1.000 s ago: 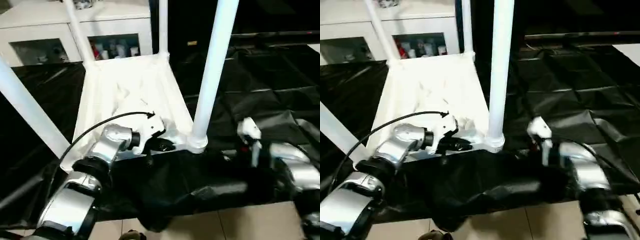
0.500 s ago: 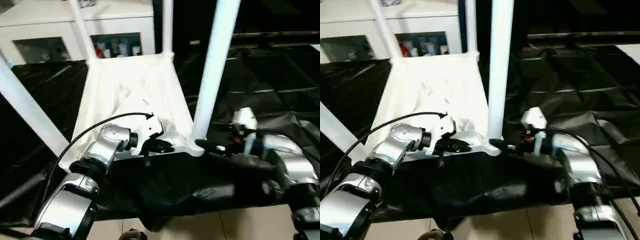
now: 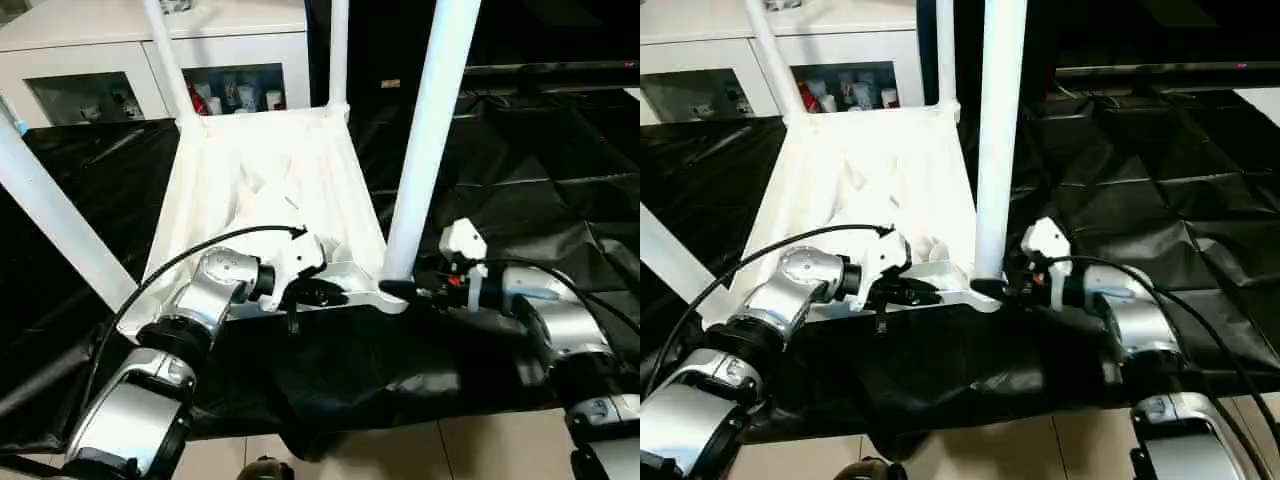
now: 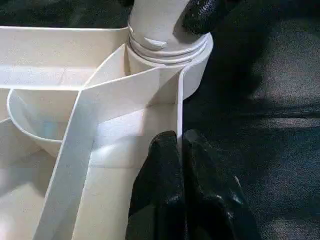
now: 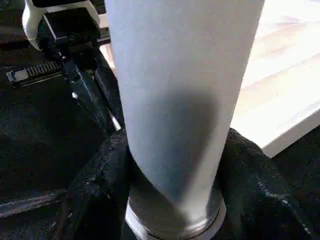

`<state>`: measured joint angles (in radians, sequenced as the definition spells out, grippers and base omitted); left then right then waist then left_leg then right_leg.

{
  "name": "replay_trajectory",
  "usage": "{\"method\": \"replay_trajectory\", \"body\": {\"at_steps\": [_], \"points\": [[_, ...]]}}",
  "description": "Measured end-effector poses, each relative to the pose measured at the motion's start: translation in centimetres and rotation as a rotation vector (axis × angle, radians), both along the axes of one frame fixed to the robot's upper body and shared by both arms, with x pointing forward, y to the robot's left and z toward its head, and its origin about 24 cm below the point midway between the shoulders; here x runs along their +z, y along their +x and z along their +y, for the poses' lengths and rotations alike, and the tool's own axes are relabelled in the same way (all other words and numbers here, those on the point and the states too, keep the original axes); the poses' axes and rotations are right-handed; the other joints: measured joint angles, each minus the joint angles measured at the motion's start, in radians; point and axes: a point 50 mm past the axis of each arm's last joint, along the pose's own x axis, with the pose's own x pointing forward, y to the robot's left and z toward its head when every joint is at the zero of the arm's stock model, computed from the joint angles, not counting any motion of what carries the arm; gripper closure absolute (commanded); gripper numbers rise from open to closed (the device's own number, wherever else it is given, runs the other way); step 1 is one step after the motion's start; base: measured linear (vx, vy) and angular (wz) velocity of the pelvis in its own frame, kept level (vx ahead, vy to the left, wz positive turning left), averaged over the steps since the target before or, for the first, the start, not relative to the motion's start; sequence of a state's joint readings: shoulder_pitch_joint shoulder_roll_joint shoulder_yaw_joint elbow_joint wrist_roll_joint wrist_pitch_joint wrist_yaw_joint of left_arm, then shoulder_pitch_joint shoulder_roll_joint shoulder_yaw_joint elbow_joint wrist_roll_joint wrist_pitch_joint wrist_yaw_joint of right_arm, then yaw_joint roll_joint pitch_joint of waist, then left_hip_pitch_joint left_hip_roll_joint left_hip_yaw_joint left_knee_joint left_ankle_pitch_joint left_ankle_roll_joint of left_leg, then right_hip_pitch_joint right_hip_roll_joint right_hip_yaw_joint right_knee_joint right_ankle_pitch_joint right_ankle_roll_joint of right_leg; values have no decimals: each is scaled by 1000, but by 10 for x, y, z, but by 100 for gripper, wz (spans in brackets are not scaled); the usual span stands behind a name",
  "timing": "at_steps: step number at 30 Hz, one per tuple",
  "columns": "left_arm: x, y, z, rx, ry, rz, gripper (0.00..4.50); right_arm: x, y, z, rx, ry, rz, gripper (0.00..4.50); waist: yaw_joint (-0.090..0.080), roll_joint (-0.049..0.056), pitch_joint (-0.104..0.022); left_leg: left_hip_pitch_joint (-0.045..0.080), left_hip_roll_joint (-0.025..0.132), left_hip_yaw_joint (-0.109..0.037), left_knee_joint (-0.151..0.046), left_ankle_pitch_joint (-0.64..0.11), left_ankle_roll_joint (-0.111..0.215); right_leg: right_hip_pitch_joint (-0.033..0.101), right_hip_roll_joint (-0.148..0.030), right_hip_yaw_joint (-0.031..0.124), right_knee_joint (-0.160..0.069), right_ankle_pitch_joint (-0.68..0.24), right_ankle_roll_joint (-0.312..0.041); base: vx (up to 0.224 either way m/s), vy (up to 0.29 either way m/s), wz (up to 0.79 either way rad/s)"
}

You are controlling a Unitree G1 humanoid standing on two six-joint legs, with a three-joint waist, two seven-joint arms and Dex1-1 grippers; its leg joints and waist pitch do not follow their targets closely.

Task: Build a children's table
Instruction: Rotate leg to tighten

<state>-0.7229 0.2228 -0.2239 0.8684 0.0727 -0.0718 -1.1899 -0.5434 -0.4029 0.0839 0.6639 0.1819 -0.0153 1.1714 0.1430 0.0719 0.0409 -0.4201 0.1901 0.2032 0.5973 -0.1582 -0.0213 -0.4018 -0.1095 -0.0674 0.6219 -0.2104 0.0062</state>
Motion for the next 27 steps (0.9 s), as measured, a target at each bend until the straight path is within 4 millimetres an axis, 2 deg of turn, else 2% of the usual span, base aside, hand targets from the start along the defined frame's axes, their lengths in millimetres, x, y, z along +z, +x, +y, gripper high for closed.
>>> {"method": "replay_trajectory", "body": {"at_steps": [6, 10, 12, 15, 18, 21, 25, 27], "points": [[-1, 0, 1, 4, 1, 4, 450, -1, 0, 1, 4, 5, -5, 243, 0, 0, 0, 0, 0, 0, 2, 0, 0, 0, 0, 0, 2, 0, 0, 0, 0, 0], [-3, 1, -4, 51, -5, -7, 450, -9, 0, 8, -84, 51, -3, 245, -4, -2, -1, 2, 0, 0, 4, -2, -3, 0, 0, 1, 6, 0, 0, 0, 0, 0], [-3, 4, -8, 93, -3, -19, 450, -13, 2, 11, -161, 74, -2, 246, -10, -2, -1, 3, 0, 0, 4, -3, -5, 1, 0, 2, 6, 1, -1, 0, 0, 0], [-5, 10, -18, 192, 0, -23, 450, -20, 8, 20, -359, 124, -8, 246, -29, -4, -2, 7, 0, 0, 3, -3, -5, 3, -1, 2, 6, 1, -2, 0, 0, 0], [-9, 13, -26, 271, -1, -17, 450, -25, 13, 31, -509, 128, -12, 246, -41, -3, -2, 19, -1, 0, 0, -3, -6, 12, -1, 2, 2, -1, 2, 0, 0, 0], [-10, 16, -30, 339, 2, -16, 450, -27, 20, 45, -624, 120, -17, 246, -57, -3, -2, 26, -2, 0, -8, -3, -6, 18, -1, 1, -7, -3, 6, 0, 0, 0], [-11, 17, -35, 381, 1, -19, 450, -26, 25, 53, -681, 80, -43, 246, -61, -3, -3, 30, -9, -3, -13, -3, -6, 20, -3, 3, -15, -3, 6, 0, 0, 0], [-11, 17, -35, 378, -1, -17, 450, -26, 24, 53, -670, 75, -57, 191, -61, -3, -3, 31, -11, -3, -14, -3, -6, 20, -4, 5, -16, -3, 5, 0, 0, 0]]}}
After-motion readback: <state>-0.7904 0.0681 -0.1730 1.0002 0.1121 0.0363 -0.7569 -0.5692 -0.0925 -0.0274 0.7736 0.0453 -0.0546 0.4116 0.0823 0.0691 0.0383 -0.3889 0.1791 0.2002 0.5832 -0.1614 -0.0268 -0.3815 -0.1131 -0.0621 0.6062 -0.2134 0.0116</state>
